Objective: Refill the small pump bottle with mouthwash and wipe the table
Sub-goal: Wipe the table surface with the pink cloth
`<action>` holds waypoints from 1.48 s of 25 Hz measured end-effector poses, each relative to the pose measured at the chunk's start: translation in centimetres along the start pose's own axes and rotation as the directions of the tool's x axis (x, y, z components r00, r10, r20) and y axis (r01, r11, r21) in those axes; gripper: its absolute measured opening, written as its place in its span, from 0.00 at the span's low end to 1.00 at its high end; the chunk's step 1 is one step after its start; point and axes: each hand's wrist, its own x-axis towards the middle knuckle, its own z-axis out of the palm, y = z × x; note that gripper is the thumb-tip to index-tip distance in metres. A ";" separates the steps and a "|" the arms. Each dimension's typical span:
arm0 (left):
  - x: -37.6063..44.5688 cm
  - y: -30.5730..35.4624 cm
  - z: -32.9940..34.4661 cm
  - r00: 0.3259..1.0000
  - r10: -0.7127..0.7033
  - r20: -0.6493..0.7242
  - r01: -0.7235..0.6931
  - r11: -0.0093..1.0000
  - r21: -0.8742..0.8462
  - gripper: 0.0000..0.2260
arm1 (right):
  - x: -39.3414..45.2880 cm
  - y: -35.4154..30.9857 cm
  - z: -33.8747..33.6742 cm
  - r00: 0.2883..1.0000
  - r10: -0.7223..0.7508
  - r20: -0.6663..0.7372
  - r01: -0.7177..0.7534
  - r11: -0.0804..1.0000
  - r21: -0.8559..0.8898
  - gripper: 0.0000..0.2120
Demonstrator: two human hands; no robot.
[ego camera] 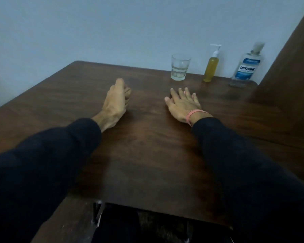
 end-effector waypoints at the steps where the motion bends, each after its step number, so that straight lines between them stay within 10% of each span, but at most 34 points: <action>1: -0.4 0.3 0.0 1.000 -0.011 -0.015 0.011 1.000 0.012 0.18 | -1.4 -1.5 0.6 0.999 -0.053 0.006 0.053 0.999 -0.004 0.34; 9: -2.2 1.4 0.0 0.998 -0.004 -0.061 0.009 0.996 0.092 0.19 | -17.9 -2.6 2.7 0.931 -0.363 -0.028 0.363 0.919 0.153 0.38; 17: -0.4 -0.3 -0.7 1.000 0.008 0.026 -0.009 1.000 0.027 0.18 | -31.0 8.8 2.2 0.990 0.069 -0.126 -0.088 0.983 -0.158 0.47; 37: 1.9 -2.2 -1.8 0.954 0.094 0.284 -0.047 0.984 -0.169 0.14 | -0.3 14.8 -3.6 0.897 0.438 -0.059 -0.440 0.898 -0.018 0.39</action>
